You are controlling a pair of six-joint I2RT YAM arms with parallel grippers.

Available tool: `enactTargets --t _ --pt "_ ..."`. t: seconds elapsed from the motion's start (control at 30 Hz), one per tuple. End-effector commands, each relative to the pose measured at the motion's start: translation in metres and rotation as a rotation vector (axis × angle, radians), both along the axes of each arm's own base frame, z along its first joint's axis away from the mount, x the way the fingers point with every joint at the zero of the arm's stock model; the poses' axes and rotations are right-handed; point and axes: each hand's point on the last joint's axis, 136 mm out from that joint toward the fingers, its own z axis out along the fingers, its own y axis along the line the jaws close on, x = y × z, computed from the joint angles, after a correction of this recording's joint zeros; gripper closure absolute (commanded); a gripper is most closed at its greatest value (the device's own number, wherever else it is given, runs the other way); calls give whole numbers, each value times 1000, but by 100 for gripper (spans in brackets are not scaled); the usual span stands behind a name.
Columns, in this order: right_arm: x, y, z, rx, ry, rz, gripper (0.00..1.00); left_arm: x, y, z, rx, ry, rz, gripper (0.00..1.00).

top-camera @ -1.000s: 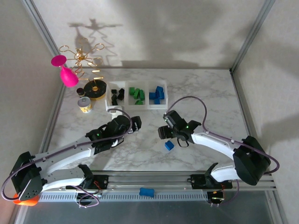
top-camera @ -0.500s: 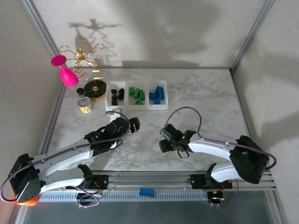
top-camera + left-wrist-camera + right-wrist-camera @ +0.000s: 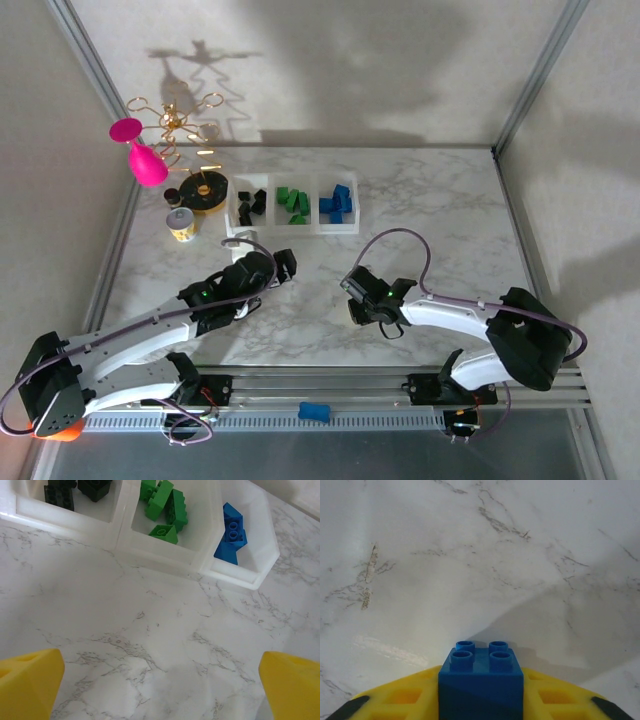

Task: Sort the legos into containers by color
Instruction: Pick up the lego from the bottom-center of the table, then place the lego in the container.

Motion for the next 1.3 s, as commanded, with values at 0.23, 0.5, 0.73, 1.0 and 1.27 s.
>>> enactTargets --t 0.23,0.5,0.73,1.0,1.27 --pt "45 39 62 122 -146 -1 74 8 11 32 3 -80 42 0" --pt "137 56 111 142 -319 -53 73 27 21 59 17 -135 73 0" --pt "223 62 122 184 -397 -124 74 46 35 72 31 -167 105 0" --pt "280 74 112 176 -446 -130 73 68 49 68 19 -158 139 0" --pt "322 79 98 184 -455 -131 65 79 57 68 -11 -158 164 0"
